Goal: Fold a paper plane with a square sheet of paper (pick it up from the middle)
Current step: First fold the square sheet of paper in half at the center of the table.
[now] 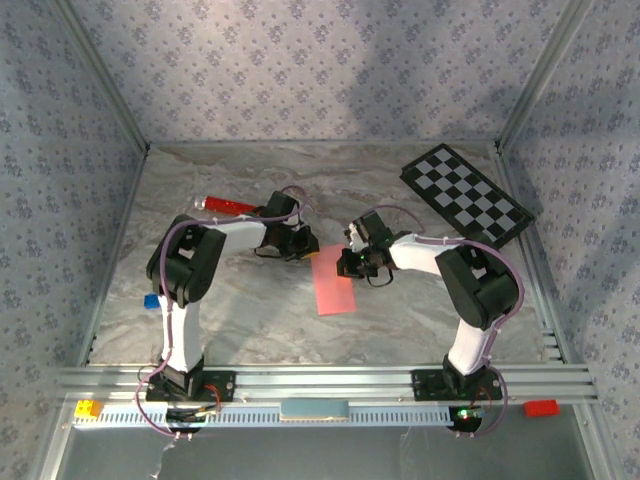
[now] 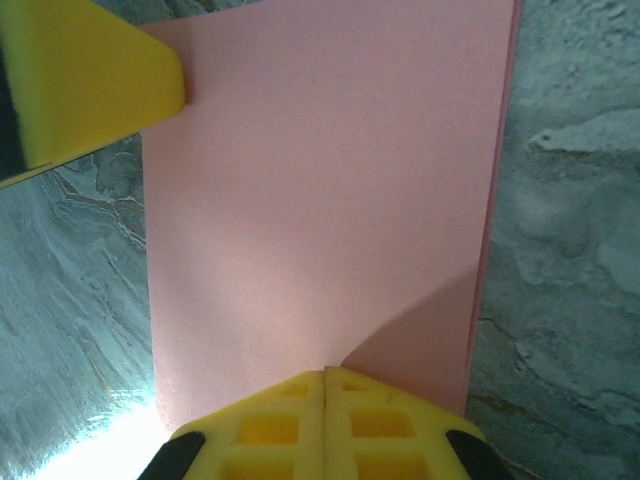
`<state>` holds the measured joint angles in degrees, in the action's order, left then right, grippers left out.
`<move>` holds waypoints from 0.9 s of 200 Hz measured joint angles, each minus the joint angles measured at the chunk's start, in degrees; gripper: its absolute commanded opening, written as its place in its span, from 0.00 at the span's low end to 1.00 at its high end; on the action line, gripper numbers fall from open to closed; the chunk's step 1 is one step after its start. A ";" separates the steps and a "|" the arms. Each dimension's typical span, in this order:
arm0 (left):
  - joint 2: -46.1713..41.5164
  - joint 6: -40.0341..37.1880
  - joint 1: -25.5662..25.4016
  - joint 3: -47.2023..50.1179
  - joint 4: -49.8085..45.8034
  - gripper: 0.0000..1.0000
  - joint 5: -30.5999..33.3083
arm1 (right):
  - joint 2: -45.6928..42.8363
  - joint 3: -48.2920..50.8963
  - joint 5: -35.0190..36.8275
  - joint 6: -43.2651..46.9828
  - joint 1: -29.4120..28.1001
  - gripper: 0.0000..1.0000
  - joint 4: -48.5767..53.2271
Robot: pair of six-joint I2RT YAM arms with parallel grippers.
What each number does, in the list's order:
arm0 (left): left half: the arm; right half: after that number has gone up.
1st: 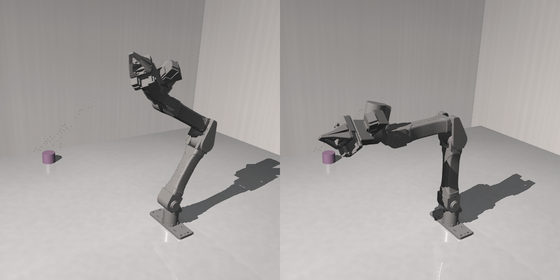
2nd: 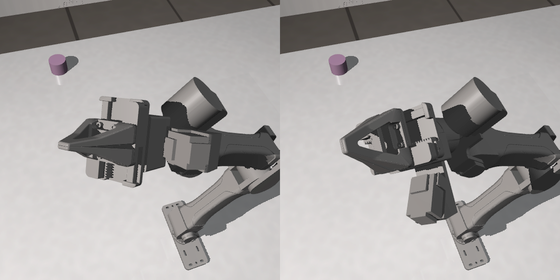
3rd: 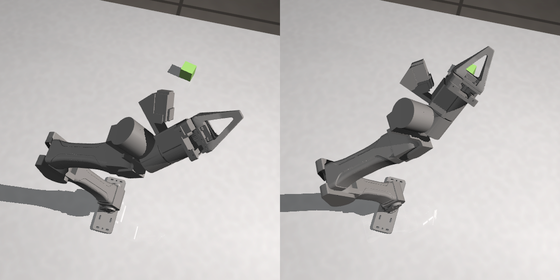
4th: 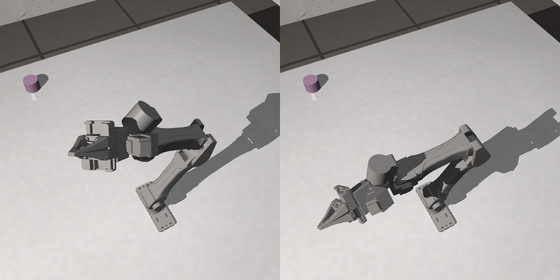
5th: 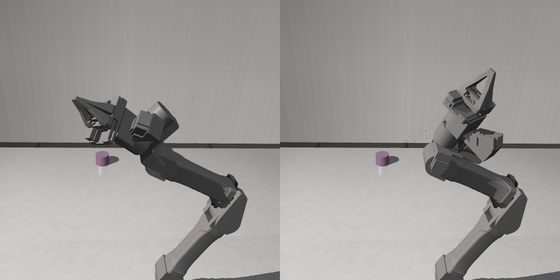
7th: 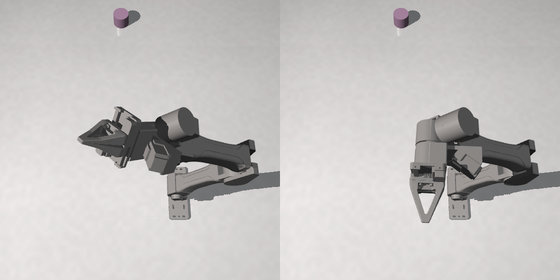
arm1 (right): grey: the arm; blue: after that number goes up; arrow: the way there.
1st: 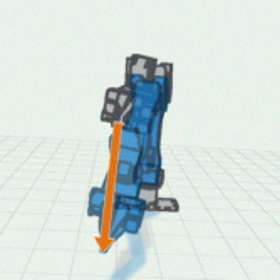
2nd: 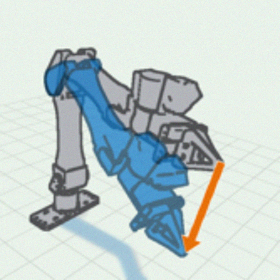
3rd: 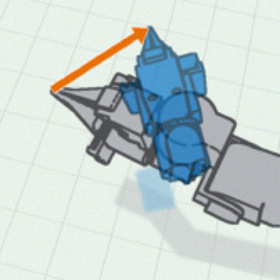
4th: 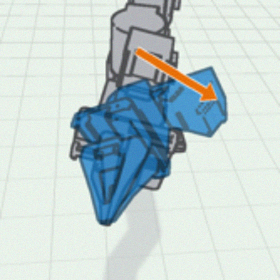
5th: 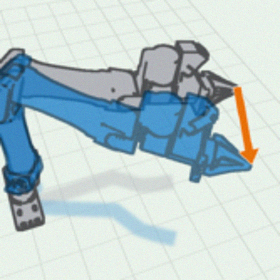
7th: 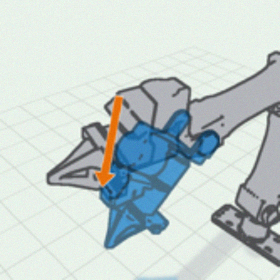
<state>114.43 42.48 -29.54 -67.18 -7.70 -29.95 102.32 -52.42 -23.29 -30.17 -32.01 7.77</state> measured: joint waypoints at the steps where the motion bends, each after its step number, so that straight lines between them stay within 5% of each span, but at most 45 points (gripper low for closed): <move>1: 0.02 0.00 0.04 -0.04 0.00 0.13 -0.04 | 0.00 0.00 0.00 0.00 0.00 0.00 0.00; 180: 4.63 0.44 1.97 -9.33 -8.87 0.11 1.09 | -0.17 0.50 0.11 0.22 -0.17 0.00 -1.14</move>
<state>119.07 42.92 -27.57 -76.51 -16.58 -28.86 102.15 -51.92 -23.18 -29.95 -32.18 6.63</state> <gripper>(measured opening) 0.106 0.052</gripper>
